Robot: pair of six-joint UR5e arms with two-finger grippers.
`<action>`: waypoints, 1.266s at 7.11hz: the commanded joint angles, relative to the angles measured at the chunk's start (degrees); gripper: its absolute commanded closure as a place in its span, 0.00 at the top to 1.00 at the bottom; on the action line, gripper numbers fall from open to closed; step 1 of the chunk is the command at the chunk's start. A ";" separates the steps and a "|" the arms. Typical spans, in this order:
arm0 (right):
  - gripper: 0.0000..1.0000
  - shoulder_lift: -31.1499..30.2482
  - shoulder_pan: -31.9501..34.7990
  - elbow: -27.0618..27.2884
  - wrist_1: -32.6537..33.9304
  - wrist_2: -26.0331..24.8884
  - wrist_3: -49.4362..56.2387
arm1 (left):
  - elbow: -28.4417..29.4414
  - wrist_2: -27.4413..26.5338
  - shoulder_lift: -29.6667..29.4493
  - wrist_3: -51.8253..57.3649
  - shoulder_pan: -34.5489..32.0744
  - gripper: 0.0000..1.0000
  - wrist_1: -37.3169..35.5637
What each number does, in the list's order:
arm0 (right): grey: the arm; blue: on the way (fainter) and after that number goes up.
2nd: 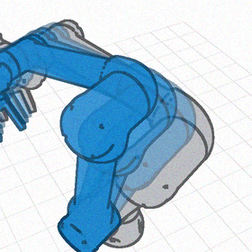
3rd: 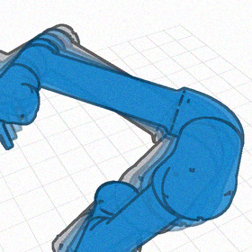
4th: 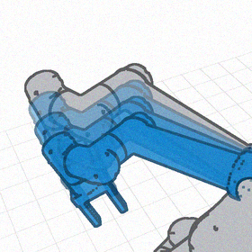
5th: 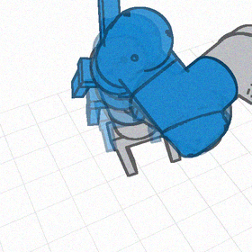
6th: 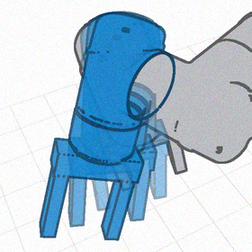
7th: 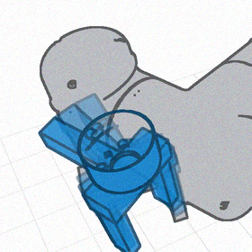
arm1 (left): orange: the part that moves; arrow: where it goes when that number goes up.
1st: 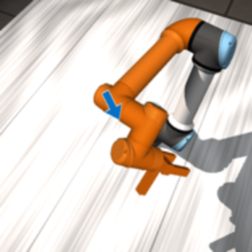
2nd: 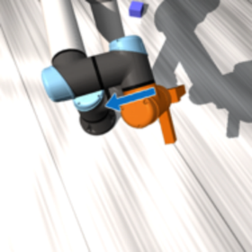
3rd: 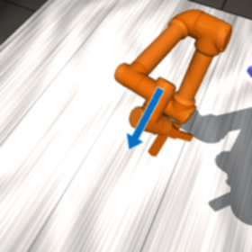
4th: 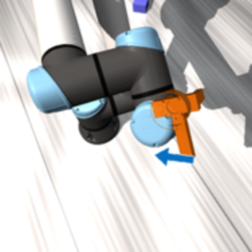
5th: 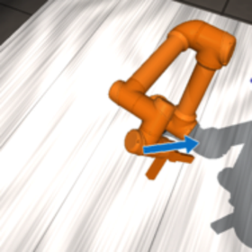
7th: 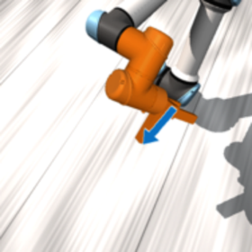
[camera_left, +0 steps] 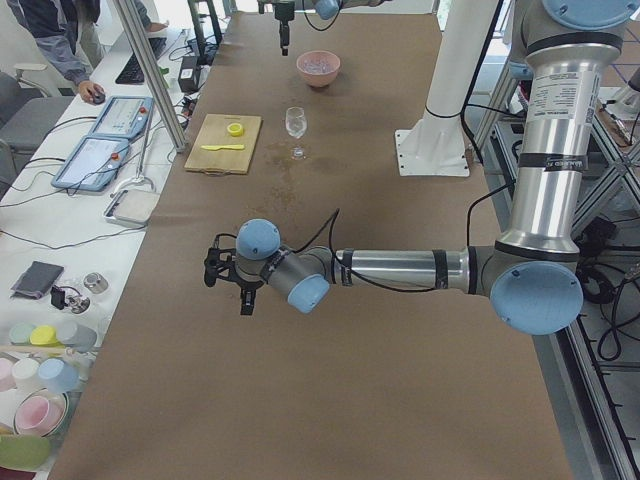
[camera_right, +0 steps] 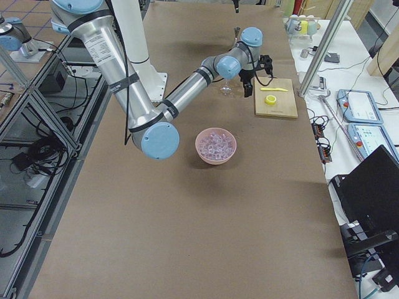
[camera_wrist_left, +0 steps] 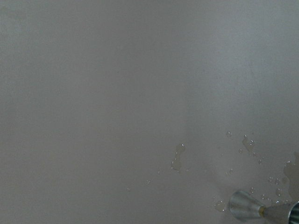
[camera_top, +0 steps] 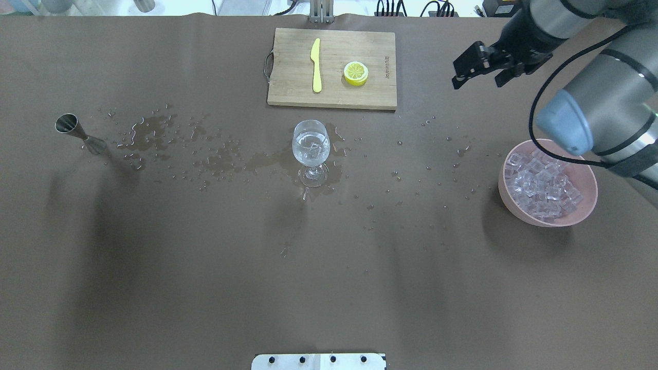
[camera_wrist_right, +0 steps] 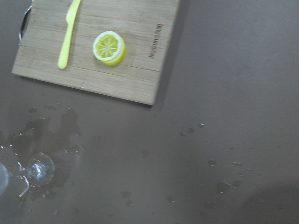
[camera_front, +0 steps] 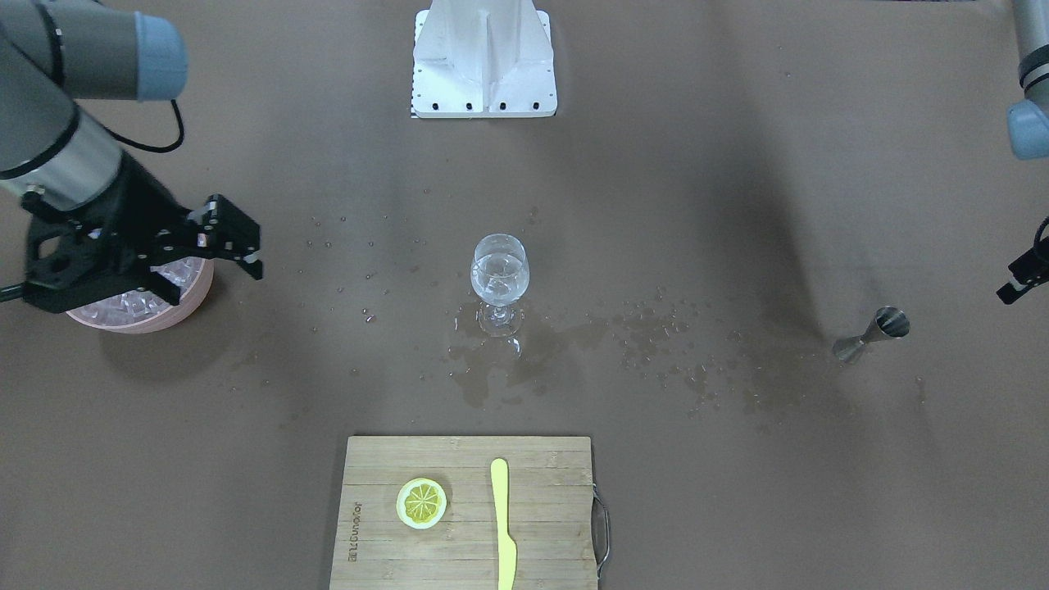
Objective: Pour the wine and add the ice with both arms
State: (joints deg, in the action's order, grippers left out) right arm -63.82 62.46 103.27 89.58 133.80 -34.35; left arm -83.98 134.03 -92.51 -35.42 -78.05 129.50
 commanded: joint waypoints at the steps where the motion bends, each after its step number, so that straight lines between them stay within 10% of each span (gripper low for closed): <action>1: 1.00 -9.62 7.56 -2.18 -0.01 0.68 16.87 | -1.28 -1.14 1.90 5.80 0.35 0.98 -1.35; 5: 1.00 -12.11 18.12 -20.79 -0.19 0.23 44.33 | -1.10 -1.40 -3.01 12.77 0.09 0.98 -16.41; 9: 1.00 -14.50 22.77 -21.71 1.55 -0.83 44.72 | -0.23 -4.57 -3.84 38.28 -10.77 0.98 -33.61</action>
State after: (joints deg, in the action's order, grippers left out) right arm -78.30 83.32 81.94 90.02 132.86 10.23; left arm -84.90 129.52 -97.01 -3.21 -84.21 98.94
